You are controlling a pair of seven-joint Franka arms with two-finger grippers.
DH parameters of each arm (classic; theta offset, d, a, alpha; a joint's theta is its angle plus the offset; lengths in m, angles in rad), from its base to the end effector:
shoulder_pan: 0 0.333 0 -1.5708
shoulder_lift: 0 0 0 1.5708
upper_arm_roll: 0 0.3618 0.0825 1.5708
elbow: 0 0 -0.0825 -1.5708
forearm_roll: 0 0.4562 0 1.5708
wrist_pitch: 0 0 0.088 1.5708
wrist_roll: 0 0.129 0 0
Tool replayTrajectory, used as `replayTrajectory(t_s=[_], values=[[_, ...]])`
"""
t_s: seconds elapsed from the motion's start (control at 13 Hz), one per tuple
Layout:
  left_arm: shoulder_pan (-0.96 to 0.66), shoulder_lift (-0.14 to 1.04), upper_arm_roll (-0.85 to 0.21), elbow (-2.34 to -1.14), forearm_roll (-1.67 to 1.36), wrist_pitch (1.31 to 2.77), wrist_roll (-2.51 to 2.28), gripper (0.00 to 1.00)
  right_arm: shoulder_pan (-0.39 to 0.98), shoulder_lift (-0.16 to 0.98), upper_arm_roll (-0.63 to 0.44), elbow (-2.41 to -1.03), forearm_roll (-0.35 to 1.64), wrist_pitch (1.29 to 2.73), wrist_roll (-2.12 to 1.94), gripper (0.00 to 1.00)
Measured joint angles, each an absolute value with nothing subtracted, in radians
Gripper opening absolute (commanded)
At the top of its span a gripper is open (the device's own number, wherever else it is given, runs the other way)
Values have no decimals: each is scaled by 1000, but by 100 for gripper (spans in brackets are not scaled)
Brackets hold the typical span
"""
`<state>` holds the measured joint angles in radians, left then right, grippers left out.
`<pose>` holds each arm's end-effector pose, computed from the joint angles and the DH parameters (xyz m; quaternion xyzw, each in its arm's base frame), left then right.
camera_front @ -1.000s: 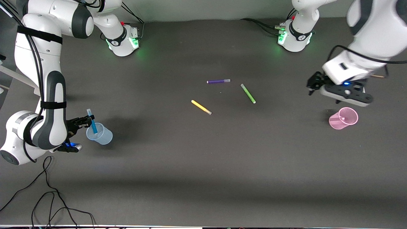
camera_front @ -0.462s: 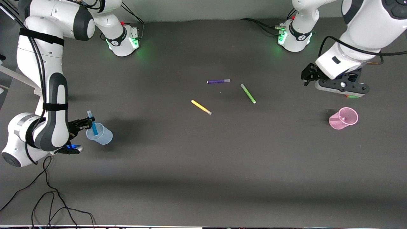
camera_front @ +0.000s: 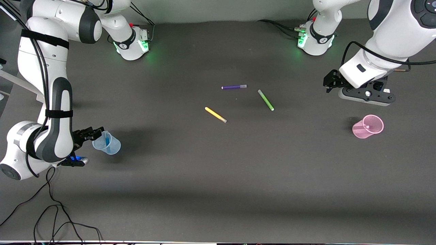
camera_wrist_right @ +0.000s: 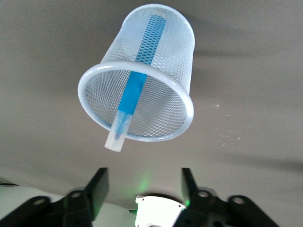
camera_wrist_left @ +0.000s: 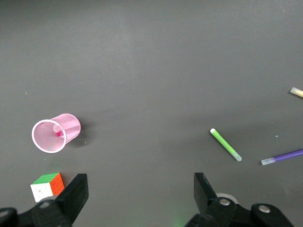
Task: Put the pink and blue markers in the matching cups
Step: 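Open the right gripper and withdraw it from the blue cup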
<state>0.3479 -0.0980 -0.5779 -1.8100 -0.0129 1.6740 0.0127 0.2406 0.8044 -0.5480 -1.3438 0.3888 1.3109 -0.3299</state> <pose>0.5782 -0.1490 0.5765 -0.9924 0.1183 0.0245 0.0231 0.7169 -0.0913 0.2433 -0.9358 0.0126 0.3382 0.0989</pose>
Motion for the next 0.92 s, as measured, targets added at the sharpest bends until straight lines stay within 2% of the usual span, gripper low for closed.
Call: replayTrajectory(t_s=[0.31,0.62,0.77,0.92], values=[[323,-98,-560,-1809,-13,1660,13,99,249,784,-550,-1283,385,1305,-330,100],[13,-96,-244,-1808,-4,1656,13,99,265,656,-561,-1261,373,1289,-311,100],[-183,-92,-46,-1807,18,1656,13,99,292,605,-569,-1261,350,1296,-249,100],[-262,-88,39,-1803,23,1656,14,99,363,548,-587,-1273,311,1314,-160,100]])
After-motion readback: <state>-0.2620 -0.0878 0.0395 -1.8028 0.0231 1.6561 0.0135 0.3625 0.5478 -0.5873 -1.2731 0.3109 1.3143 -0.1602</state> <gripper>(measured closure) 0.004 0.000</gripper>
